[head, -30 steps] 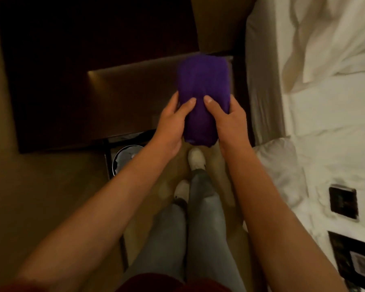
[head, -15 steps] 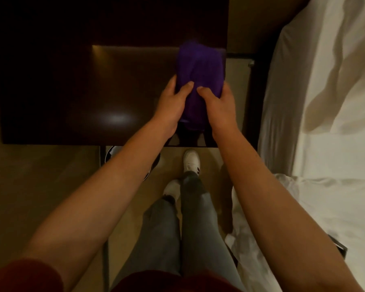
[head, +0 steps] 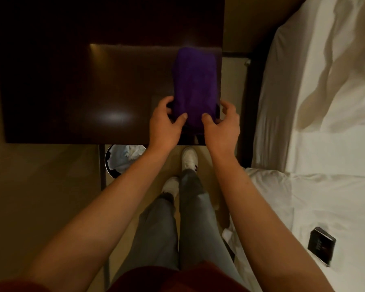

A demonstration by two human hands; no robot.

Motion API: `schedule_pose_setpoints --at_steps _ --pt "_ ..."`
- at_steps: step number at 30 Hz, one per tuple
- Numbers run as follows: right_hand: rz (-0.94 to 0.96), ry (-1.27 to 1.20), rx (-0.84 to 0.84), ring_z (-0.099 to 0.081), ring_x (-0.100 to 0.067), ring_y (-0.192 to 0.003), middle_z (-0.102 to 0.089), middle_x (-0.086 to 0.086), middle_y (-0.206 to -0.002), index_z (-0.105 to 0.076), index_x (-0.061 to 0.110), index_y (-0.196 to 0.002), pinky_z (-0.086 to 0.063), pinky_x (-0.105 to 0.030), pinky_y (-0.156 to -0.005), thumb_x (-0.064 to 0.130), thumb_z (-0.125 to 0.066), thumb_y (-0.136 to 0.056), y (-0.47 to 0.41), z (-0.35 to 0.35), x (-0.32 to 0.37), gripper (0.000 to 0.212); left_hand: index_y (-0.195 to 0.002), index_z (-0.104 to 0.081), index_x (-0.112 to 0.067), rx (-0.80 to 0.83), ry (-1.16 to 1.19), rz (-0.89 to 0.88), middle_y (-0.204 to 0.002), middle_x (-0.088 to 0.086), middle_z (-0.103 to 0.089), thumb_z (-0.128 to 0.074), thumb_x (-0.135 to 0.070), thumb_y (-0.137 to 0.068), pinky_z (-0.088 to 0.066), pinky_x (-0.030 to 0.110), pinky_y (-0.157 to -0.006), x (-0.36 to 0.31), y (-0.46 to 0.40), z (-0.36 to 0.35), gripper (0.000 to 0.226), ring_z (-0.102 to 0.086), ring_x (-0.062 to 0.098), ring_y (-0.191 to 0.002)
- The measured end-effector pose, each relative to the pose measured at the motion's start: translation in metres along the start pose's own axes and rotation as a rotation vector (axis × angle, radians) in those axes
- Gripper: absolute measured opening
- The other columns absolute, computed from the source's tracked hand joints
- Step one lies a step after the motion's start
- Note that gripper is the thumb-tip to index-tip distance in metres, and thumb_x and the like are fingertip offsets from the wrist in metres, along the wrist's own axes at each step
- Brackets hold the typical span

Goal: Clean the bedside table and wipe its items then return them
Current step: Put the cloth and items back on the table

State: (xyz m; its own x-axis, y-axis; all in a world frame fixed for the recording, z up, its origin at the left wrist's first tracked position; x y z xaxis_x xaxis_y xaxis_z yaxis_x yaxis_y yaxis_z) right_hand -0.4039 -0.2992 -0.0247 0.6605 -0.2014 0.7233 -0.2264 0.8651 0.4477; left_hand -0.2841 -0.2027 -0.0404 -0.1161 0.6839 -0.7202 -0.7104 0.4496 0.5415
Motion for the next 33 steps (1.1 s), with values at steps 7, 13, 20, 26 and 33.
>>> schedule_pose_setpoints --at_steps 7,13,20,26,33 --pt "0.033 0.176 0.023 -0.062 -0.02 -0.113 -0.058 -0.006 -0.132 -0.057 0.024 -0.137 -0.05 -0.025 -0.084 0.036 -0.07 -0.094 0.002 0.001 -0.014 0.046 -0.142 -0.049 -0.023 -0.063 -0.242 -0.125 -0.125 0.007 -0.056 -0.072 -0.031 -0.093 -0.054 0.046 -0.092 -0.004 0.005 -0.002 0.055 -0.06 0.022 -0.109" --pt "0.083 0.124 -0.024 -0.066 -0.011 -0.1 -0.053 -0.003 -0.139 -0.053 0.024 -0.139 -0.056 -0.029 -0.086 0.036 -0.072 -0.092 0.018 0.022 -0.01 0.053 -0.147 -0.039 -0.022 -0.118 -0.302 -0.188 -0.133 0.007 -0.049 -0.073 -0.044 -0.089 -0.052 0.029 -0.078 -0.002 0.017 0.007 0.07 -0.057 0.014 -0.102" --pt "0.175 -0.003 -0.256 -0.062 -0.003 -0.073 -0.06 0.003 -0.128 -0.061 0.024 -0.133 -0.05 -0.013 -0.076 0.028 -0.074 -0.091 0.078 0.092 -0.018 0.044 -0.142 -0.045 -0.027 -0.034 -0.235 -0.482 -0.117 -0.002 -0.048 -0.07 -0.039 -0.092 -0.051 0.021 -0.073 -0.033 0.086 -0.002 0.057 -0.057 0.009 -0.092" --pt "0.082 -0.072 -0.4 -0.063 -0.011 -0.085 -0.064 0.002 -0.117 -0.064 0.027 -0.13 -0.057 -0.035 -0.082 0.03 -0.074 -0.09 0.152 0.163 -0.062 0.042 -0.128 -0.066 -0.029 0.186 -0.237 -0.711 -0.105 -0.002 -0.048 -0.065 -0.047 -0.095 -0.047 0.019 -0.071 -0.058 0.155 -0.051 0.038 -0.05 0.009 -0.086" --pt "-0.104 -0.159 -0.642 -0.062 -0.009 -0.076 -0.068 0.011 -0.111 -0.064 0.032 -0.135 -0.052 -0.013 -0.072 0.034 -0.074 -0.092 0.244 0.251 -0.143 0.045 -0.12 -0.074 -0.031 0.526 -0.349 -0.858 -0.102 -0.006 -0.045 -0.068 -0.046 -0.094 -0.041 0.006 -0.072 -0.048 0.24 -0.151 0.031 -0.05 0.006 -0.087"
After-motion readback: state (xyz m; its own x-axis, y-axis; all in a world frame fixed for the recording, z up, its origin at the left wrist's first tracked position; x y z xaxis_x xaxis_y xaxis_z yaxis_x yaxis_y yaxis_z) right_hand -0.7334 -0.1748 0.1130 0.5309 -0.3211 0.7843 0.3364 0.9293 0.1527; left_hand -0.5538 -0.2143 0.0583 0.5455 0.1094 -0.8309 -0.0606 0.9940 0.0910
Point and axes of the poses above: each hand's wrist, its own y-axis away from the middle knuckle, its own z-axis out of the back of the hand, x = y × z, the point moved 3 cm from there along -y, towards the middle knuckle
